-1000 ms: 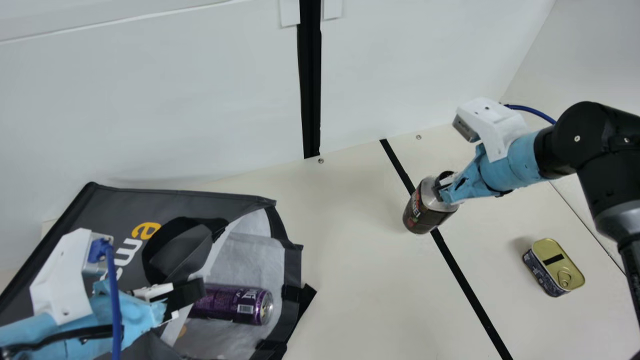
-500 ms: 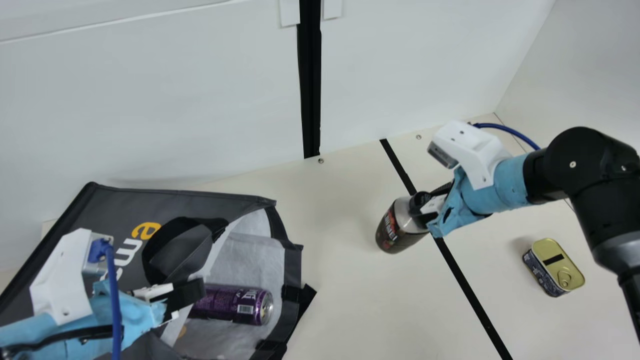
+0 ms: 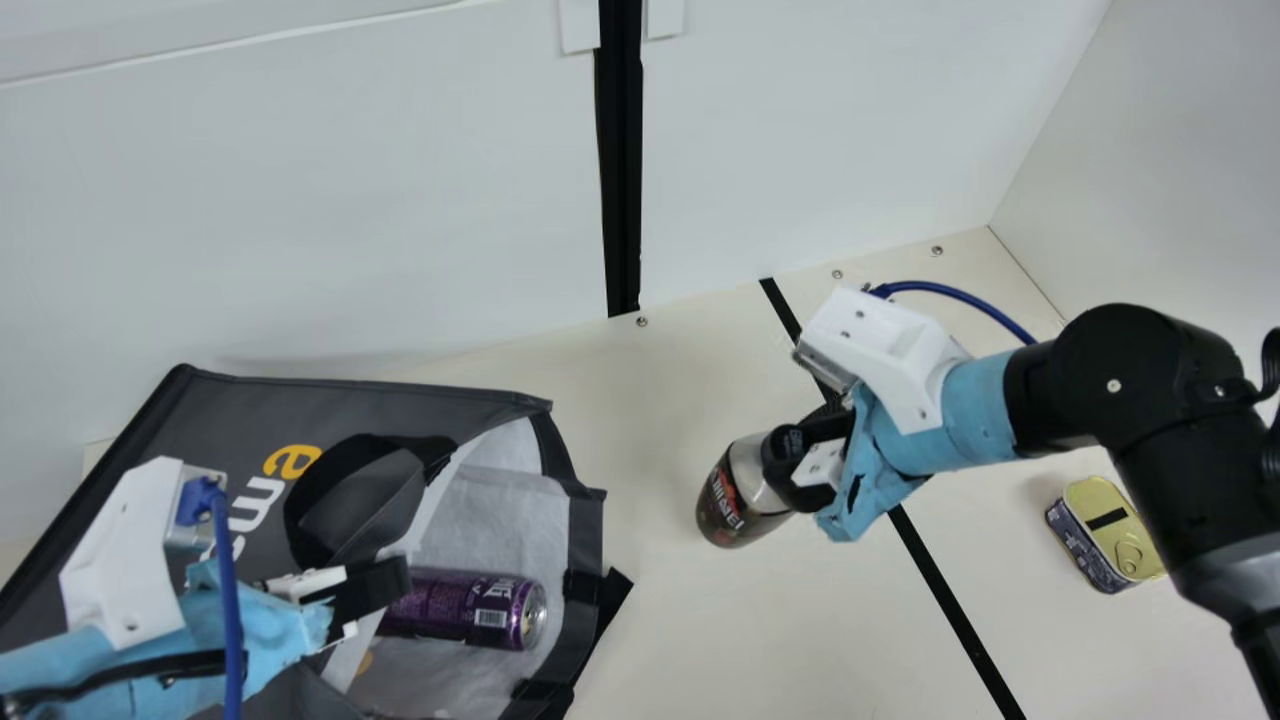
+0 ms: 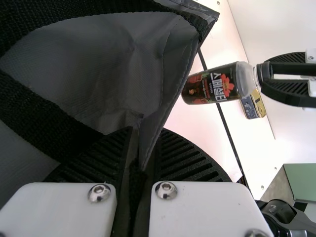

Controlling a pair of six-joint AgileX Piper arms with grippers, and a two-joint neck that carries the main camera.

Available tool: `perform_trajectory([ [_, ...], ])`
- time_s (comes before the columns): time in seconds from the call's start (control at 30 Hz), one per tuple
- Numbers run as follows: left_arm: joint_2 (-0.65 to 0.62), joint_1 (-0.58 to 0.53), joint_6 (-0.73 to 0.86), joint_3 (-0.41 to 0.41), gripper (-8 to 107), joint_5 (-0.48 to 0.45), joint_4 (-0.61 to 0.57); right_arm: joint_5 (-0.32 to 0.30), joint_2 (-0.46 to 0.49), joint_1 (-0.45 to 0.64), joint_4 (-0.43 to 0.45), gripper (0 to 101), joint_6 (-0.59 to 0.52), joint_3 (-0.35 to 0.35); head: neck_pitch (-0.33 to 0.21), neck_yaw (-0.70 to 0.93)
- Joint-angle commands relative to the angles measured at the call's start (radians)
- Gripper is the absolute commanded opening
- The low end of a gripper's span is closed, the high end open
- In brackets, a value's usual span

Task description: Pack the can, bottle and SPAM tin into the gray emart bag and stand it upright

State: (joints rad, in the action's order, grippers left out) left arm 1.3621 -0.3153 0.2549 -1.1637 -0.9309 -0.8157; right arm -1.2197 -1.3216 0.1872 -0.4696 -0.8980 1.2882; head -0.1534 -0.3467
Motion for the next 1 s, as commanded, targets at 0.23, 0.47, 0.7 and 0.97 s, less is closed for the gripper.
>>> perform_trajectory([
  [0.23,0.000,0.000,0.000,0.000,-8,0.000,0.000,0.000,0.038,-0.085,-0.007,0,-0.006,-0.032,-0.021,-0.002],
  [0.47,0.000,0.000,0.000,0.000,-8,0.000,0.000,0.000,0.061,-0.138,-0.013,0,-0.007,-0.058,-0.021,-0.002],
  [0.7,0.000,0.000,0.000,0.000,-8,0.000,0.000,0.000,0.079,-0.191,-0.019,0,0.003,-0.079,-0.021,-0.002],
  [0.97,0.000,0.000,0.000,0.000,-8,0.000,0.000,0.000,0.101,-0.252,-0.063,0,0.012,-0.082,-0.021,-0.002],
])
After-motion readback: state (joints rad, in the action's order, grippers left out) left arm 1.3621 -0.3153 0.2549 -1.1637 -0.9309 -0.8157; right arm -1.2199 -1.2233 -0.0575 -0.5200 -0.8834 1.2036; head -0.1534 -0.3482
